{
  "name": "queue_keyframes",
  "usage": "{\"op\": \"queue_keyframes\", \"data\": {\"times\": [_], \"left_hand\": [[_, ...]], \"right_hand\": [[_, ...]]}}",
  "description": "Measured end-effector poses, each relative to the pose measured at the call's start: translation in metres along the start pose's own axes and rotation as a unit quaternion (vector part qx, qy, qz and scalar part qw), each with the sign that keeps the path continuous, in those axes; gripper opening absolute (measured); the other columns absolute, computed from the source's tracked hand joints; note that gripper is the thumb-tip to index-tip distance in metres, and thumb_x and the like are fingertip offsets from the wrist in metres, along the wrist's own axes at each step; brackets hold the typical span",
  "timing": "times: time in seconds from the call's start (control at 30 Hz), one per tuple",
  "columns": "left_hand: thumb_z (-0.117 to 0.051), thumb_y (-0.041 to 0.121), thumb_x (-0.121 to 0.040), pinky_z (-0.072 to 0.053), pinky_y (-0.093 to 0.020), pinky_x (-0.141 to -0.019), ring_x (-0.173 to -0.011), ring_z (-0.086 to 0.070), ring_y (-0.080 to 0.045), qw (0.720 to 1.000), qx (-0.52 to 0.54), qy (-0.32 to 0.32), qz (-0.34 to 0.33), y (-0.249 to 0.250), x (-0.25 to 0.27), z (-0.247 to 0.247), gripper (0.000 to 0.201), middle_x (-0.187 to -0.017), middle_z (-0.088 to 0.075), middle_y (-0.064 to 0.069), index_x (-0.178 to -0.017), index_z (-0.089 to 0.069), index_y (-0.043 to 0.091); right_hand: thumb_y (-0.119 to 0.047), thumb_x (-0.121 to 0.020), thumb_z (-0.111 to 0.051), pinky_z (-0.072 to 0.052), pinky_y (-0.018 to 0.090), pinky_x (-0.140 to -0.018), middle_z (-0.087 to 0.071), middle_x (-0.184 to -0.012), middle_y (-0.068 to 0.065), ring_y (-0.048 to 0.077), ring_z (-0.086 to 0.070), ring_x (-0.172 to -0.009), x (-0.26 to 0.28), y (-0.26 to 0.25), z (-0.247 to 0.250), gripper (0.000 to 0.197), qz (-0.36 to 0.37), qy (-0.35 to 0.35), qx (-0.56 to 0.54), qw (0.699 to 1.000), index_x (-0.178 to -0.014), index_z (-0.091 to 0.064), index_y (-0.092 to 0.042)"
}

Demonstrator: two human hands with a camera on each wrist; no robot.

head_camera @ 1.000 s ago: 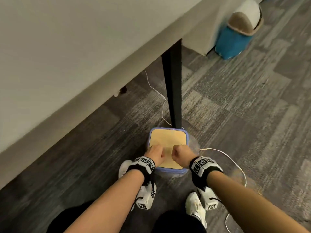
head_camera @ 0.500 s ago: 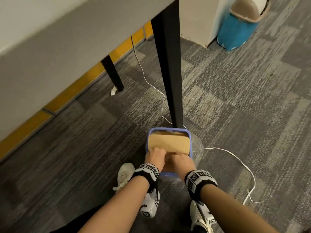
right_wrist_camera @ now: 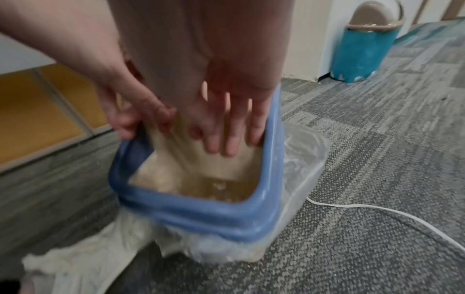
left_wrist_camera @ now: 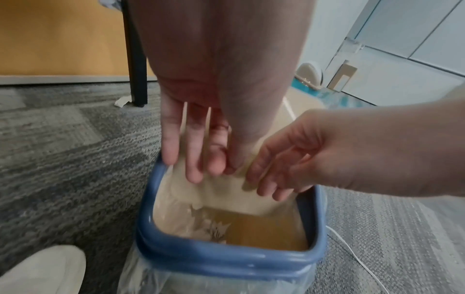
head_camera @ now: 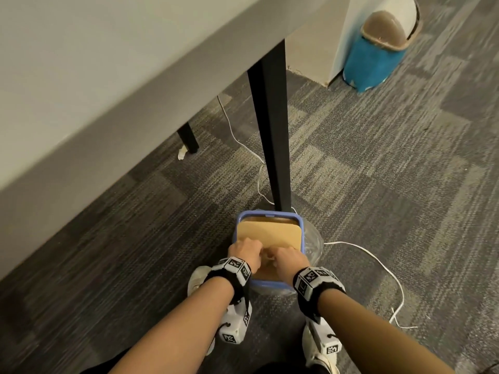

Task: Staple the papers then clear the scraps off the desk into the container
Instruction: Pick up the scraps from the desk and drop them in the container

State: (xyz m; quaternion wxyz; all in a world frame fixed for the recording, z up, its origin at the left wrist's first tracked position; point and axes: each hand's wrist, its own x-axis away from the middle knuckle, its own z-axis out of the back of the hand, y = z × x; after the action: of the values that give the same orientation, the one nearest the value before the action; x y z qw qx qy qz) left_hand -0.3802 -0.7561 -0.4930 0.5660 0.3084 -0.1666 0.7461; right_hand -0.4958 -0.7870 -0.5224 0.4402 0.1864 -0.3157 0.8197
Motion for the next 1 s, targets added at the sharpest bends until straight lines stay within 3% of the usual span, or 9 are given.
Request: {"op": "queue_keyframes", "data": {"times": [0.13,0.23,0.43,0.53,0.67,0.73,0.8,0.9,1.0], "left_hand": [[-0.054,0.017,-0.089,-0.048,-0.040,-0.092,-0.114,-0.058,-0.033,1.000,0.001,0.025,-0.019,0.005,0.021,0.033,0.021,-0.121,-0.061,-0.010,-0.109,-0.062,0.015],[-0.055,0.024,-0.089,-0.047,-0.037,-0.092,-0.115,-0.058,-0.032,0.998,0.022,0.057,-0.031,0.014,0.050,0.069,0.020,-0.121,-0.062,-0.010,-0.105,-0.063,0.015],[-0.055,0.020,-0.087,-0.046,-0.036,-0.079,-0.105,-0.060,-0.035,0.979,0.118,0.135,-0.096,0.047,0.170,0.145,0.005,-0.109,-0.062,-0.011,-0.091,-0.054,0.017],[-0.057,0.026,-0.088,-0.046,-0.035,-0.077,-0.097,-0.063,-0.032,0.959,0.169,0.187,-0.129,0.056,0.246,0.171,0.012,-0.093,-0.063,-0.007,-0.081,-0.050,0.021],[-0.056,0.029,-0.089,-0.040,-0.029,-0.069,-0.082,-0.058,-0.022,0.916,0.223,0.281,-0.179,0.043,0.351,0.195,0.013,-0.082,-0.059,0.003,-0.081,-0.051,0.022],[-0.056,0.031,-0.090,-0.041,-0.030,-0.068,-0.077,-0.055,-0.019,0.895,0.234,0.332,-0.187,0.025,0.401,0.205,0.013,-0.078,-0.056,0.005,-0.084,-0.055,0.019],[-0.056,0.033,-0.089,-0.048,-0.033,-0.071,-0.081,-0.059,-0.021,0.881,0.243,0.373,-0.161,-0.003,0.446,0.212,0.016,-0.081,-0.062,0.003,-0.088,-0.058,0.018],[-0.055,0.038,-0.089,-0.052,-0.039,-0.077,-0.085,-0.062,-0.023,0.862,0.240,0.437,-0.095,-0.063,0.501,0.216,0.018,-0.089,-0.067,0.000,-0.089,-0.058,0.021],[-0.055,0.038,-0.088,-0.050,-0.036,-0.076,-0.086,-0.061,-0.021,0.856,0.205,0.474,-0.006,-0.134,0.542,0.212,0.016,-0.089,-0.066,0.003,-0.087,-0.057,0.022]], "right_hand": [[-0.013,-0.089,-0.045,-0.049,0.036,-0.091,-0.064,-0.120,0.006,0.028,-0.060,-0.109,0.019,-0.010,0.036,0.031,-0.014,0.007,-0.033,0.999,-0.114,-0.064,-0.016],[-0.012,-0.091,-0.041,-0.046,0.035,-0.092,-0.062,-0.123,0.008,0.030,-0.058,-0.113,0.044,-0.020,0.080,0.033,-0.009,0.056,-0.038,0.998,-0.114,-0.063,-0.019],[-0.020,-0.089,-0.047,-0.049,0.037,-0.084,-0.067,-0.109,0.015,0.034,-0.062,-0.101,0.156,-0.056,0.186,0.022,-0.032,0.168,-0.107,0.979,-0.100,-0.065,-0.017],[-0.023,-0.087,-0.053,-0.046,0.035,-0.078,-0.065,-0.096,0.011,0.031,-0.060,-0.093,0.230,-0.082,0.228,0.004,-0.037,0.315,-0.186,0.930,-0.088,-0.052,-0.018],[-0.022,-0.088,-0.055,-0.034,0.029,-0.072,-0.056,-0.077,0.001,0.024,-0.053,-0.081,0.325,-0.152,0.271,0.010,0.083,0.495,-0.271,0.822,-0.094,-0.050,-0.016],[-0.025,-0.086,-0.056,-0.043,0.035,-0.073,-0.056,-0.072,-0.001,0.026,-0.057,-0.078,0.355,-0.196,0.288,0.007,0.148,0.494,-0.278,0.811,-0.091,-0.052,-0.021],[-0.029,-0.086,-0.056,-0.049,0.040,-0.074,-0.058,-0.075,-0.001,0.027,-0.061,-0.078,0.369,-0.241,0.296,0.003,0.213,0.446,-0.256,0.831,-0.085,-0.055,-0.026],[-0.025,-0.090,-0.054,-0.047,0.033,-0.066,-0.059,-0.079,-0.004,0.022,-0.059,-0.077,0.371,-0.309,0.293,0.010,0.290,0.369,-0.182,0.864,-0.090,-0.062,-0.020],[-0.023,-0.090,-0.056,-0.042,0.023,-0.067,-0.064,-0.093,0.001,0.015,-0.056,-0.079,0.362,-0.369,0.269,0.015,0.345,0.266,-0.033,0.899,-0.098,-0.067,-0.016]]}}
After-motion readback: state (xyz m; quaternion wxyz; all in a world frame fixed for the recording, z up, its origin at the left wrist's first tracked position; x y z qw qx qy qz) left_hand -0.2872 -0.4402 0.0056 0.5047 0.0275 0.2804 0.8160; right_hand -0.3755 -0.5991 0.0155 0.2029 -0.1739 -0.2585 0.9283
